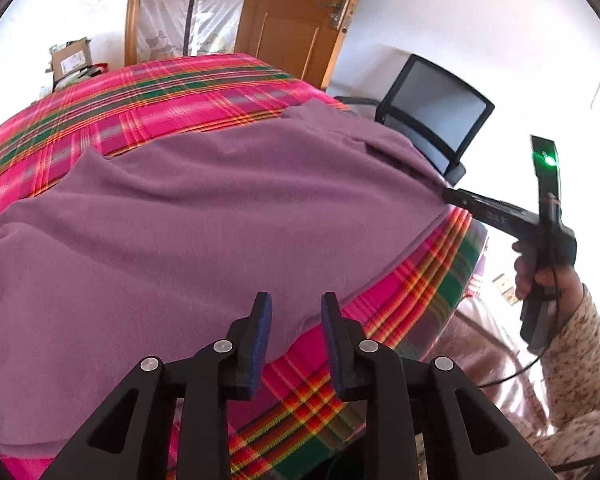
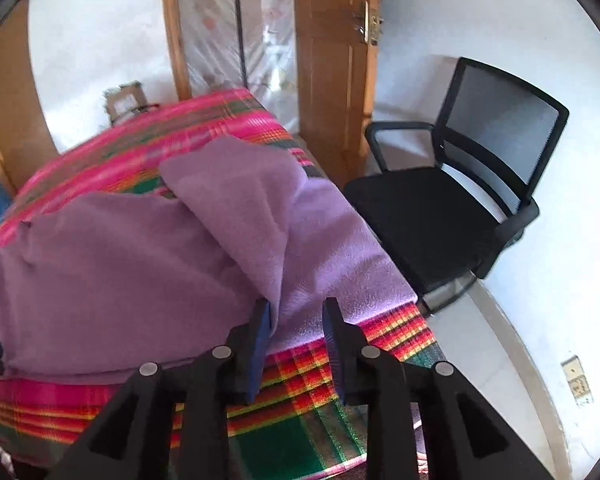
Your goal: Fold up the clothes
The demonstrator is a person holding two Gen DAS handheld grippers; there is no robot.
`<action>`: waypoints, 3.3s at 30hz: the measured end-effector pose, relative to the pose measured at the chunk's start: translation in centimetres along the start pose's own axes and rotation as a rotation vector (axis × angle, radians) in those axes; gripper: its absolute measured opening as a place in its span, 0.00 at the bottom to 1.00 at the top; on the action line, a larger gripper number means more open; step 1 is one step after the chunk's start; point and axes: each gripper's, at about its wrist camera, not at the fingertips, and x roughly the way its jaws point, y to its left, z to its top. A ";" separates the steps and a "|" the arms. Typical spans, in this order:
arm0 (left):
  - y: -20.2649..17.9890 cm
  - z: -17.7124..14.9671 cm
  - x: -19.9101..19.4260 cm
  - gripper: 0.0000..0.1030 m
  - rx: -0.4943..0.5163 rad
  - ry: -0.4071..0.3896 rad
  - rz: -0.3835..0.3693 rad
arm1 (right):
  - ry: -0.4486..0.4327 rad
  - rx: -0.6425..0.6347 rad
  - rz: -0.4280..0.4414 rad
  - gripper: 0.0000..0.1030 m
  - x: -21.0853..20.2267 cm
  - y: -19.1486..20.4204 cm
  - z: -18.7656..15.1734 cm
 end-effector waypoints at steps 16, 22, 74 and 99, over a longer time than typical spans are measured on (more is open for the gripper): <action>1.8 2.3 3.2 0.27 -0.091 0.049 0.044 | -0.070 -0.246 0.137 0.26 5.2 8.2 8.3; 2.2 2.6 3.6 0.27 -0.107 0.051 0.023 | 0.031 -0.391 0.127 0.26 10.1 11.7 9.9; 0.7 2.8 4.3 0.28 -0.087 0.055 0.064 | -0.158 0.191 -0.116 0.04 3.5 -10.5 9.4; -3.1 3.0 5.6 0.28 0.064 0.119 -0.044 | -0.045 0.361 -0.237 0.02 6.6 -16.1 4.6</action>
